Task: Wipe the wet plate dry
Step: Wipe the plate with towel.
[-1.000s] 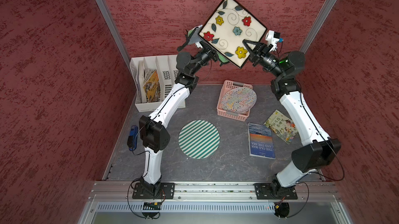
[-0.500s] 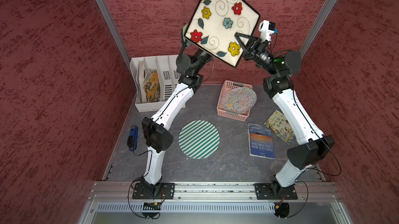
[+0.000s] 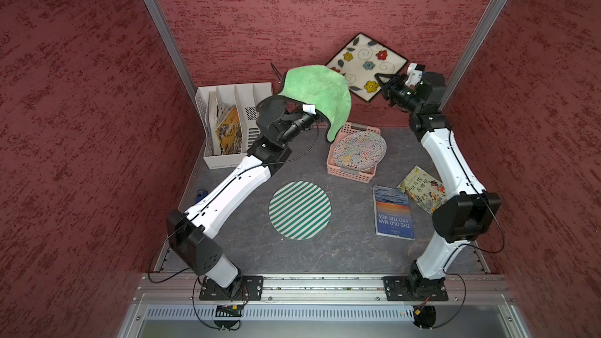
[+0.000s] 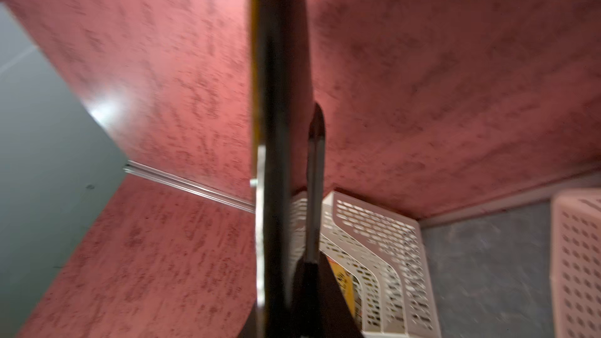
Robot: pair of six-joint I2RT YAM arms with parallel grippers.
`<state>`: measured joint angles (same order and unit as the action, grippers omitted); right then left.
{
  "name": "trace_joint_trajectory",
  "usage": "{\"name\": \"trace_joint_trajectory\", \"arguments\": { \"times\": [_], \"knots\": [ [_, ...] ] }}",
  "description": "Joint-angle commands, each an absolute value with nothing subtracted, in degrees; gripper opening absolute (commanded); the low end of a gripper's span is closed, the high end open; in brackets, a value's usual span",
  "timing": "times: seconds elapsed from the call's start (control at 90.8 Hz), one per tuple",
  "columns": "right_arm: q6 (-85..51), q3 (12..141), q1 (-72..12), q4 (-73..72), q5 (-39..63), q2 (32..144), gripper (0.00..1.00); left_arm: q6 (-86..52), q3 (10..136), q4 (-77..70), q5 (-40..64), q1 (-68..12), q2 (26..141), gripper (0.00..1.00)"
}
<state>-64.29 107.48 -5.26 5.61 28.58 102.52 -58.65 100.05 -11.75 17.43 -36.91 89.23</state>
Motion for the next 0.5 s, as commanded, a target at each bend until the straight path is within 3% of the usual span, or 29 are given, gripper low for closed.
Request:
{"name": "trace_joint_trajectory", "arguments": {
  "times": [0.0, 0.253, 0.485],
  "knots": [
    [-56.7, 108.2, -9.6, 1.1, 29.7, 94.6, 0.00, -33.8, 109.6, 17.7, 7.9, -39.5, 92.3, 0.00],
    [-56.9, 107.0, -13.2, 0.3, 28.1, 91.8, 0.00, -24.6, 132.2, 33.4, 1.1, -42.7, 108.5, 0.00],
    [-59.7, 111.0, -13.3, -3.1, 28.6, 91.2, 0.00, -26.9, 133.6, 37.3, -3.8, -42.7, 112.3, 0.00]
  ]
}}
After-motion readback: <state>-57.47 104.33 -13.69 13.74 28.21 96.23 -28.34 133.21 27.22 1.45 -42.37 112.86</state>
